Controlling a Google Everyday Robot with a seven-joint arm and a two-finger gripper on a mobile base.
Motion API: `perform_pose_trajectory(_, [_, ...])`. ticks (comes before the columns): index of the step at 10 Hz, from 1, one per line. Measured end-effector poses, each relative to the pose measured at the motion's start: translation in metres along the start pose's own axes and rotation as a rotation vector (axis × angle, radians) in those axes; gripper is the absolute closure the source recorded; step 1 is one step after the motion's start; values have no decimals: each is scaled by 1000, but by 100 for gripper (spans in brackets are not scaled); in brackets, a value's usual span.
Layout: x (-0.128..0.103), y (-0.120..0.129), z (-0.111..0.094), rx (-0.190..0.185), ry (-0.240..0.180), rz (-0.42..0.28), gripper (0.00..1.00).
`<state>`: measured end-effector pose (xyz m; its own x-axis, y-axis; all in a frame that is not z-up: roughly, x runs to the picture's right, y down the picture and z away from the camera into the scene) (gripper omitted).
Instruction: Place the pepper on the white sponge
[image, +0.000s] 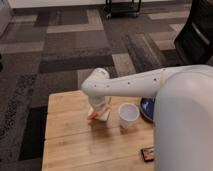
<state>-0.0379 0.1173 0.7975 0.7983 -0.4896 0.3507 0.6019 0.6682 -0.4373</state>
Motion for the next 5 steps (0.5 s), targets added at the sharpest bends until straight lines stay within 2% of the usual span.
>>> perform_pose_trajectory(5, [0,0,1,-1,-1,-1,69])
